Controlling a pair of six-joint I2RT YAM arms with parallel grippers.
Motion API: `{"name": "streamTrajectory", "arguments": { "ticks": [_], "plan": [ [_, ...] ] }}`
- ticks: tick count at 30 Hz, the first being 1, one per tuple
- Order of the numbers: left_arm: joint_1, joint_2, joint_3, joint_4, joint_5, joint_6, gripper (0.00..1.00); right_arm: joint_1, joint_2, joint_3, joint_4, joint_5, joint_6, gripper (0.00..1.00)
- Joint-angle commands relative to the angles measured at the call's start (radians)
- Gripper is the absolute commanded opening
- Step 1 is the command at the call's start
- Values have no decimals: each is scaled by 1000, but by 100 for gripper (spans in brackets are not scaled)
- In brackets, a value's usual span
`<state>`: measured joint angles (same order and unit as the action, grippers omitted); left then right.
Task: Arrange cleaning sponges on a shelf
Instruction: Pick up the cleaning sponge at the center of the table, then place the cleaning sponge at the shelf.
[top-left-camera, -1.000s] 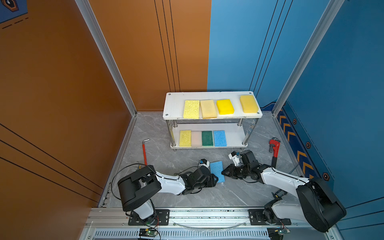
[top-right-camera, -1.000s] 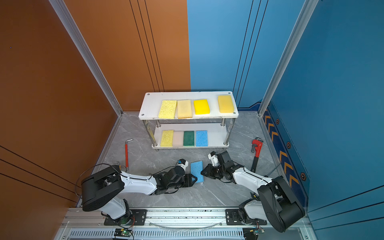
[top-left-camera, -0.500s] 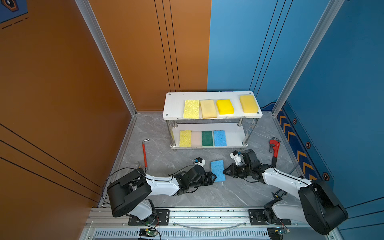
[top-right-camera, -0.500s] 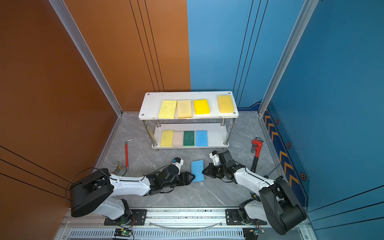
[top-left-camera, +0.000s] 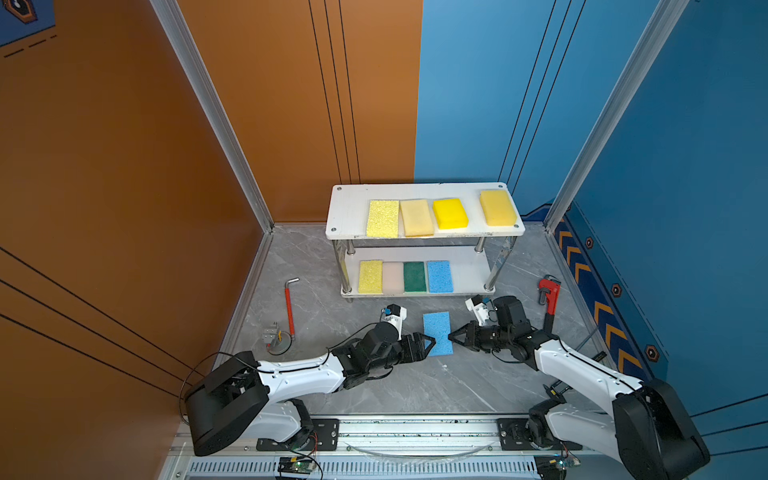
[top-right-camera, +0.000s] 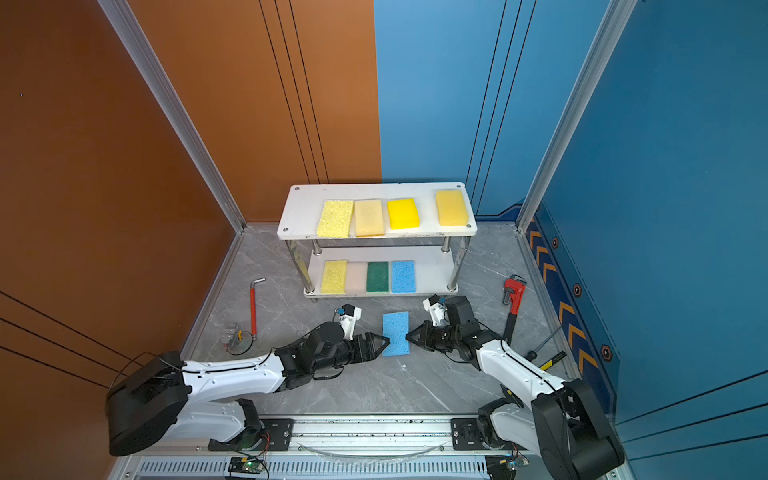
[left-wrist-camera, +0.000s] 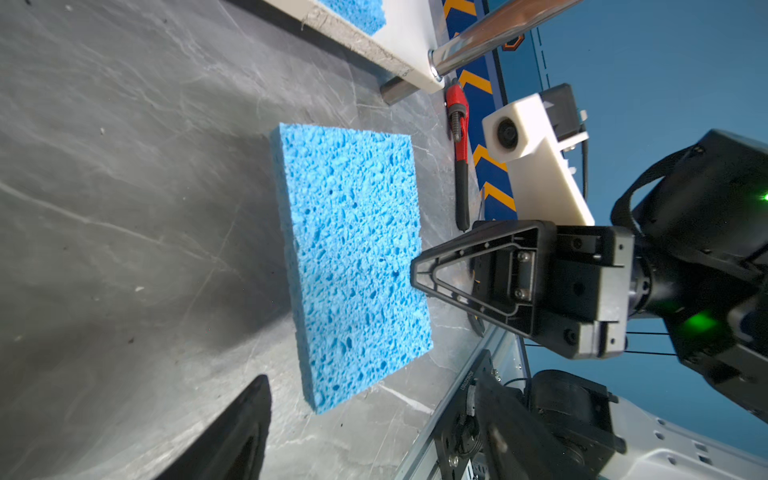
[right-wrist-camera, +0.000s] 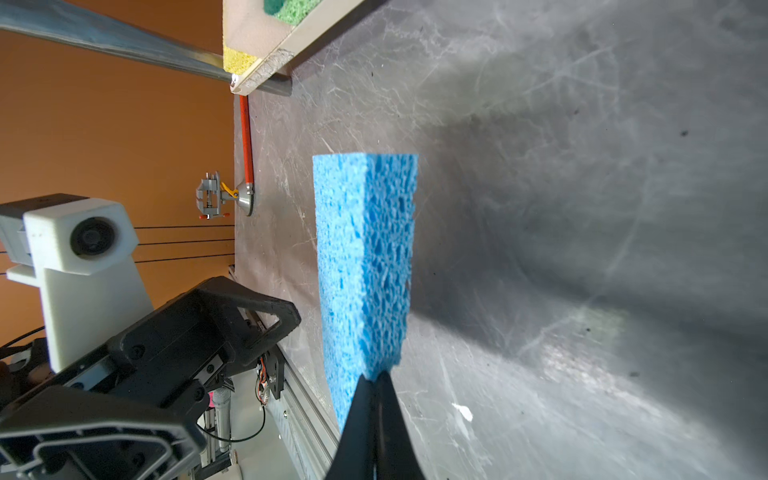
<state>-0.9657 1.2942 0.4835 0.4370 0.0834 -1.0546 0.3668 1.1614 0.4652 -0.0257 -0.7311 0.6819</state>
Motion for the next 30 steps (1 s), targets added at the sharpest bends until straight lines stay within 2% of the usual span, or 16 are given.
{"name": "streamTrajectory", "arguments": {
  "ticks": [1,9,16,30],
  "plan": [
    [22,-32,-31,-14,26,1,78,-13,-24,-1,-28,-32,12,1],
    [36,-73,-45,-14,40,-4,80,-50,-31,7,-33,-66,16,1],
    [60,-105,-34,-12,84,3,85,-67,-47,27,-40,-92,30,1],
    [75,-162,-32,4,119,-5,84,-87,-141,26,-59,-164,70,0]
  ]
}}
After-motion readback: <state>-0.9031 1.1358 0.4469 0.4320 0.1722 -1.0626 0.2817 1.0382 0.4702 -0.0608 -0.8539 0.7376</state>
